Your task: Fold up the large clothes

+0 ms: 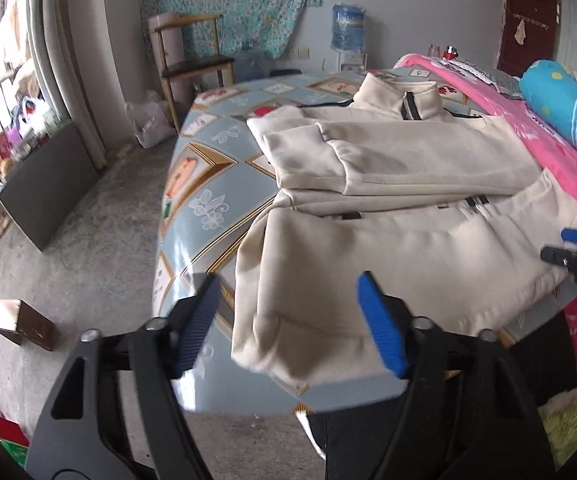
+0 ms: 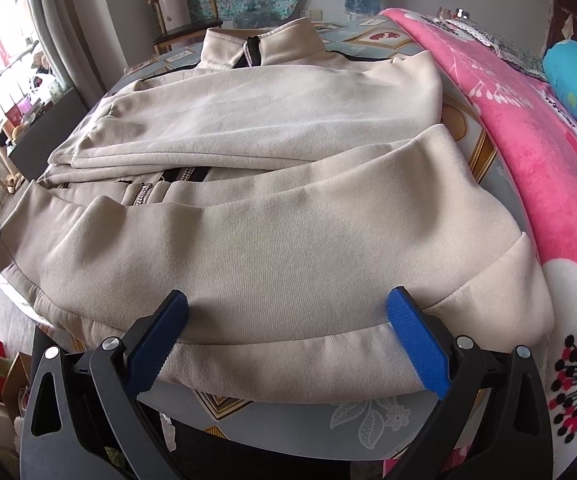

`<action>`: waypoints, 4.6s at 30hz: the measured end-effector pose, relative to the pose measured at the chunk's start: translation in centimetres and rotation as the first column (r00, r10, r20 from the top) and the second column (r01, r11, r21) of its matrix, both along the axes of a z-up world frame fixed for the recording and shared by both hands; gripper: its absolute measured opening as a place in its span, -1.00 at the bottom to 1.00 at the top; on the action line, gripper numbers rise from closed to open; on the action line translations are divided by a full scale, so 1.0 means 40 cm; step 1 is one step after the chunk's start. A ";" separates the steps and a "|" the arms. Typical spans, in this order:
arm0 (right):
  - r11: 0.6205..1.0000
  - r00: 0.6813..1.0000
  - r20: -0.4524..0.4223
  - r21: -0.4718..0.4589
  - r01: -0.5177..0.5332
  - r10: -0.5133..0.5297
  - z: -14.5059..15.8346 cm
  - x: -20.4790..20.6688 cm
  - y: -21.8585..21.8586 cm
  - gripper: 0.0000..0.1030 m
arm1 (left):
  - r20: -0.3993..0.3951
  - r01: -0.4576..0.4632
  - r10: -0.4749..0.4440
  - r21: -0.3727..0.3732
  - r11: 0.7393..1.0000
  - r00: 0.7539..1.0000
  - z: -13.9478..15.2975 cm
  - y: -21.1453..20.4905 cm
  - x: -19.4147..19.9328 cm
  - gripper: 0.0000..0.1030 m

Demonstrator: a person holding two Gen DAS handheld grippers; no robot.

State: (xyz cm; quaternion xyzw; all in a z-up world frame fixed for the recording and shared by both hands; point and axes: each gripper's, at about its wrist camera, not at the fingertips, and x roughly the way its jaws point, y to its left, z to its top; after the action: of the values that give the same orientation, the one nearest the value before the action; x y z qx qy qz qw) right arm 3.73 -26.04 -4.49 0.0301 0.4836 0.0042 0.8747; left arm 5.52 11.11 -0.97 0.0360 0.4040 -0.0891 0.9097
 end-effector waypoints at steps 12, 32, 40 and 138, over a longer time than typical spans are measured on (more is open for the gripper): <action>0.999 0.990 0.136 -0.028 0.028 -0.024 0.118 -0.043 -0.126 0.88 | -0.130 0.029 -0.041 -0.089 0.996 0.991 -0.047 0.022 0.126 -0.55; 1.000 0.994 0.111 0.003 0.019 -0.019 0.105 0.063 -0.238 -0.87 | -0.036 0.074 -0.075 -0.033 0.997 0.997 -0.032 -0.007 0.105 -0.91; 0.992 0.954 0.274 0.072 0.101 -0.117 0.220 -0.044 -0.267 -0.89 | 0.115 0.062 -0.052 -0.087 0.994 0.992 0.114 0.015 0.022 -0.91; 0.950 0.935 0.171 -0.016 -0.313 0.311 0.073 0.178 0.165 -0.44 | 0.108 0.145 -0.166 0.182 0.973 0.980 -0.088 -0.264 0.117 -0.95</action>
State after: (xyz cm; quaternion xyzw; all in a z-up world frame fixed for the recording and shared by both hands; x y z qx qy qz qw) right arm 10.87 -19.44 -1.57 -0.0426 0.4054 0.1480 0.9011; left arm 10.20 0.57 -4.49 0.1518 0.3495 -0.1224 0.9164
